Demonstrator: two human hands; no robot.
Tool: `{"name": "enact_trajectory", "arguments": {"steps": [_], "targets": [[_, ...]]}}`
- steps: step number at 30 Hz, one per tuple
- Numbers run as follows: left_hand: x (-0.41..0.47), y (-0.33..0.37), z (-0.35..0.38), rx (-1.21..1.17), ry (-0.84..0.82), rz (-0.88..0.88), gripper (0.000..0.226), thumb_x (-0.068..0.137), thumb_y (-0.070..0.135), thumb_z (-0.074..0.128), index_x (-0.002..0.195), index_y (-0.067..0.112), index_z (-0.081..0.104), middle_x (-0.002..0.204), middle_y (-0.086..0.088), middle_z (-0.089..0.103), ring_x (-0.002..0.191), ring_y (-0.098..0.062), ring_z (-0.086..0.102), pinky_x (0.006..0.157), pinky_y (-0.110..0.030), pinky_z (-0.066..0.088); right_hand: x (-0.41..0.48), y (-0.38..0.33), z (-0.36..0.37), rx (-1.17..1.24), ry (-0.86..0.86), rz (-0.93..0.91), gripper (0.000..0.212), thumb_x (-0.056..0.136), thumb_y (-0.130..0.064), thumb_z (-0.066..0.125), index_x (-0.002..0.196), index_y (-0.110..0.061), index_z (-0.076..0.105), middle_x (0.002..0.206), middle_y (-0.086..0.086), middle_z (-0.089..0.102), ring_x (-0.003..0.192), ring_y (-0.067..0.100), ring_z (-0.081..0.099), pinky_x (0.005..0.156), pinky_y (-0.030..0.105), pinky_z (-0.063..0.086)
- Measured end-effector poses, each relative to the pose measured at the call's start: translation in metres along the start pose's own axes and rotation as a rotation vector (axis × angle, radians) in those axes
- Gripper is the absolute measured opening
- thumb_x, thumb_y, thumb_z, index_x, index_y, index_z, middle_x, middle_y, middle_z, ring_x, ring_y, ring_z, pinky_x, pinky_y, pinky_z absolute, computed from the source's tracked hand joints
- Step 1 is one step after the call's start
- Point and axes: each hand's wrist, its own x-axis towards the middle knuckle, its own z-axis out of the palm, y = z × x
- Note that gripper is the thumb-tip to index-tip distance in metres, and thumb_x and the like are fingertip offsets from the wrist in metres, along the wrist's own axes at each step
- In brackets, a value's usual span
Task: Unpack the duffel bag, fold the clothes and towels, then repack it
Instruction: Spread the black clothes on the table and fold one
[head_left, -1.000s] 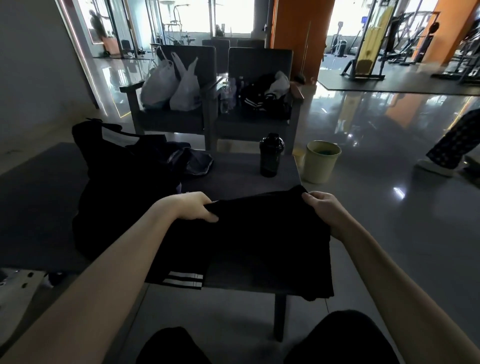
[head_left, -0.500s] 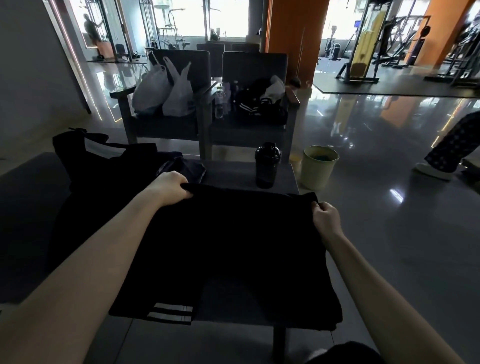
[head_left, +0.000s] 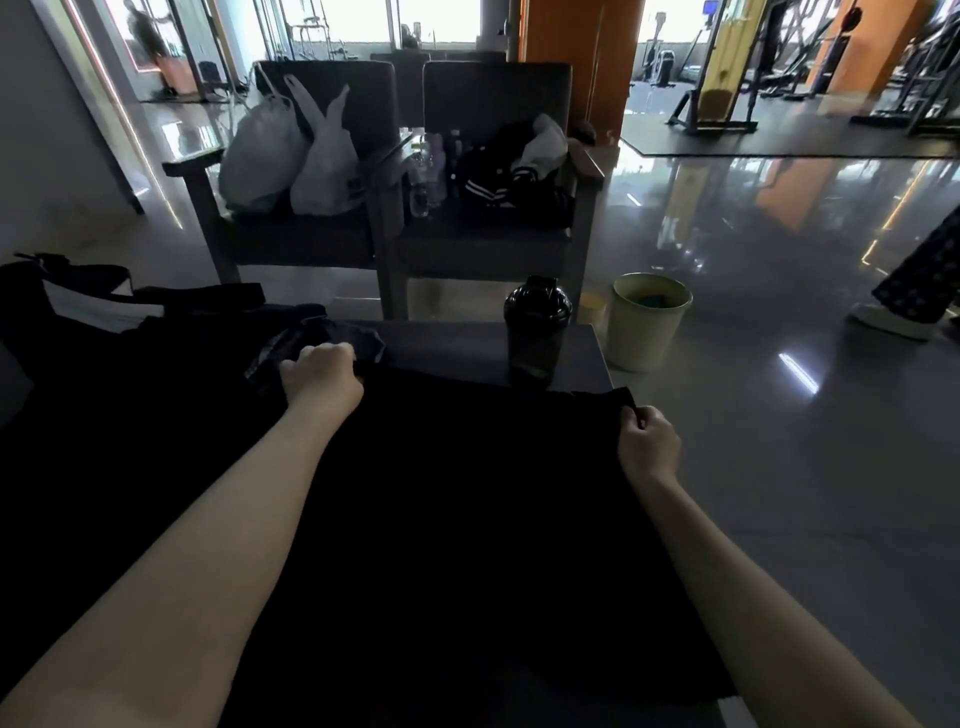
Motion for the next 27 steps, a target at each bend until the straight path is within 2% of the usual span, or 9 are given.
{"name": "enact_trajectory", "arguments": {"steps": [3,7,9,12,14,17,19,23,27], "targets": [[0.001,-0.010,0.022,0.054,-0.114,-0.037,0.034,0.090,0.009,0.049,0.121,0.019,0.059,0.123,-0.008,0.056,0.119,-0.027,0.046,0.095,-0.042,0.038,0.002,0.013,0.004,-0.050,0.009,0.023,0.026,0.097,-0.024,0.047,0.101,-0.004,0.063,0.093,0.014,0.064,0.088,0.030,0.057,0.068,0.028,0.032],[0.000,-0.013,0.045,0.053,-0.027,-0.029,0.029,0.093,0.008,0.048,0.119,0.015,0.058,0.123,-0.009,0.055,0.116,-0.028,0.046,0.092,-0.040,0.039,0.004,0.022,0.010,-0.098,-0.033,-0.005,0.028,0.095,-0.026,0.051,0.108,-0.004,0.062,0.104,0.015,0.067,0.099,0.031,0.060,0.071,0.028,0.034],[-0.003,-0.008,0.049,0.000,0.049,-0.007,0.029,0.094,0.013,0.050,0.122,0.012,0.053,0.127,-0.010,0.050,0.117,-0.029,0.043,0.094,-0.041,0.037,0.005,0.018,0.010,-0.107,-0.068,-0.023,0.029,0.094,-0.027,0.054,0.111,-0.005,0.061,0.107,0.015,0.067,0.101,0.031,0.060,0.073,0.029,0.037],[-0.024,0.006,0.050,-0.045,0.032,0.110,0.046,0.094,0.032,0.053,0.135,0.016,0.043,0.139,-0.003,0.041,0.129,-0.025,0.034,0.103,-0.040,0.031,0.002,0.016,0.007,-0.167,-0.165,-0.003,0.037,0.086,-0.028,0.059,0.119,-0.011,0.055,0.109,0.013,0.066,0.100,0.029,0.061,0.083,0.034,0.048],[-0.051,0.019,0.050,-0.087,-0.033,0.203,0.049,0.093,0.044,0.050,0.135,0.019,0.045,0.138,-0.002,0.044,0.129,-0.023,0.037,0.103,-0.039,0.031,-0.007,0.017,0.003,-0.257,-0.209,-0.016,0.054,0.081,-0.027,0.060,0.131,-0.014,0.044,0.115,0.011,0.063,0.104,0.029,0.059,0.088,0.038,0.049],[-0.100,0.031,0.051,-0.051,-0.325,0.348,0.062,0.092,0.062,0.038,0.139,0.023,0.043,0.141,0.001,0.043,0.131,-0.020,0.038,0.107,-0.041,0.030,-0.029,0.025,-0.003,-0.448,-0.256,-0.073,0.075,0.081,-0.026,0.059,0.147,-0.021,0.024,0.130,0.012,0.049,0.116,0.031,0.051,0.089,0.039,0.044],[-0.120,0.030,0.052,0.024,-0.465,0.407,0.068,0.091,0.065,0.032,0.144,0.024,0.035,0.148,0.003,0.037,0.135,-0.019,0.034,0.111,-0.044,0.026,-0.041,0.030,-0.008,-0.499,-0.245,-0.100,0.073,0.084,-0.022,0.056,0.149,-0.021,0.021,0.132,0.013,0.046,0.116,0.032,0.051,0.082,0.036,0.042],[-0.113,0.025,0.052,0.121,-0.513,0.439,0.065,0.093,0.060,0.037,0.148,0.025,0.028,0.156,0.004,0.024,0.140,-0.020,0.027,0.112,-0.046,0.025,-0.054,0.039,-0.015,-0.559,-0.183,-0.167,0.058,0.088,-0.015,0.051,0.144,-0.019,0.034,0.125,0.014,0.047,0.106,0.035,0.055,0.077,0.037,0.043],[-0.089,0.027,0.064,0.209,-0.549,0.471,0.065,0.097,0.056,0.032,0.152,0.030,0.011,0.161,0.007,0.005,0.146,-0.024,0.011,0.116,-0.048,0.017,-0.048,0.045,-0.013,-0.614,-0.144,-0.171,0.050,0.092,-0.017,0.048,0.140,-0.019,0.039,0.126,0.013,0.046,0.103,0.036,0.056,0.074,0.037,0.043]]}}
